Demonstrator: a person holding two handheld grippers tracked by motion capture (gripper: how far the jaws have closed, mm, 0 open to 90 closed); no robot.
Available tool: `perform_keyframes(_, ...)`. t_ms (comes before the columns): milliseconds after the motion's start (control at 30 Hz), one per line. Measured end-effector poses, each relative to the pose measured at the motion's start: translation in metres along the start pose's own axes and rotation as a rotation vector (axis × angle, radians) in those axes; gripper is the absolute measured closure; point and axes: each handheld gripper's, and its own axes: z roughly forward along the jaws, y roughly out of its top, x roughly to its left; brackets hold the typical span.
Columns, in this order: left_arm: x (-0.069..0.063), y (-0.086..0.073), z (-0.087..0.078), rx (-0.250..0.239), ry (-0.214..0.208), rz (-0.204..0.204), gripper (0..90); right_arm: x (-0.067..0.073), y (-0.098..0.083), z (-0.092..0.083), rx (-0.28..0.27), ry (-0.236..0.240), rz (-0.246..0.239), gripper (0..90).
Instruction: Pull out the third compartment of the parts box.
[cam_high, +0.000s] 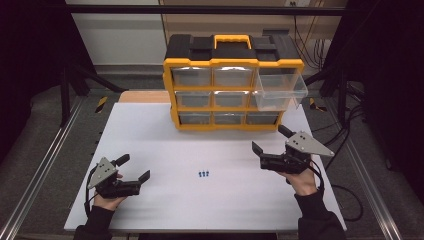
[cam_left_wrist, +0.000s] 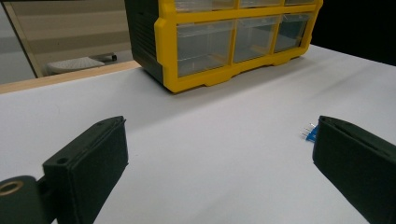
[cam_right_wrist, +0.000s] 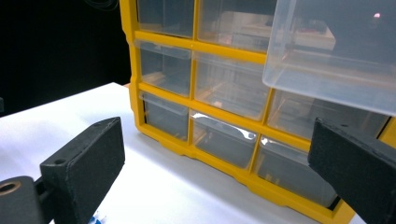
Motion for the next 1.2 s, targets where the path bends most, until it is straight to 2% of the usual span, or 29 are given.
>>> perform_keyframes(133,0.0,0.0,0.0,0.001,-0.001,0.0,3.0,0.001,-0.005,0.001,0.017,0.001,0.01,4.4)
perform_keyframes(200,0.0,0.0,0.0,0.001,-0.002,0.0,3.0,0.002,-0.014,0.004,0.051,-0.002,0.009,4.4)
perform_keyframes(333,0.0,0.0,0.001,0.003,-0.001,-0.007,3.0,0.005,-0.026,0.008,0.085,0.007,0.002,4.4)
perform_keyframes(700,0.0,-0.001,0.002,0.007,-0.001,-0.006,3.0,0.012,-0.044,0.01,0.128,0.022,0.016,4.5)
perform_keyframes(833,0.0,-0.002,0.002,0.009,-0.001,-0.005,3.0,0.026,-0.054,0.016,0.16,0.044,-0.001,5.0)
perform_keyframes(900,0.0,-0.002,0.001,0.008,0.0,-0.009,3.0,0.032,-0.056,0.02,0.19,0.057,-0.009,5.0)
perform_keyframes(967,0.001,-0.002,0.0,0.004,0.001,-0.01,3.0,0.034,-0.056,0.022,0.197,0.066,-0.01,5.1)
perform_keyframes(1100,0.002,-0.002,0.0,0.006,0.003,-0.011,3.0,0.045,-0.057,0.029,0.212,0.08,-0.007,5.9)
perform_keyframes(1200,0.002,-0.002,0.0,0.004,0.002,-0.014,3.0,0.051,-0.057,0.036,0.234,0.085,0.019,6.3)
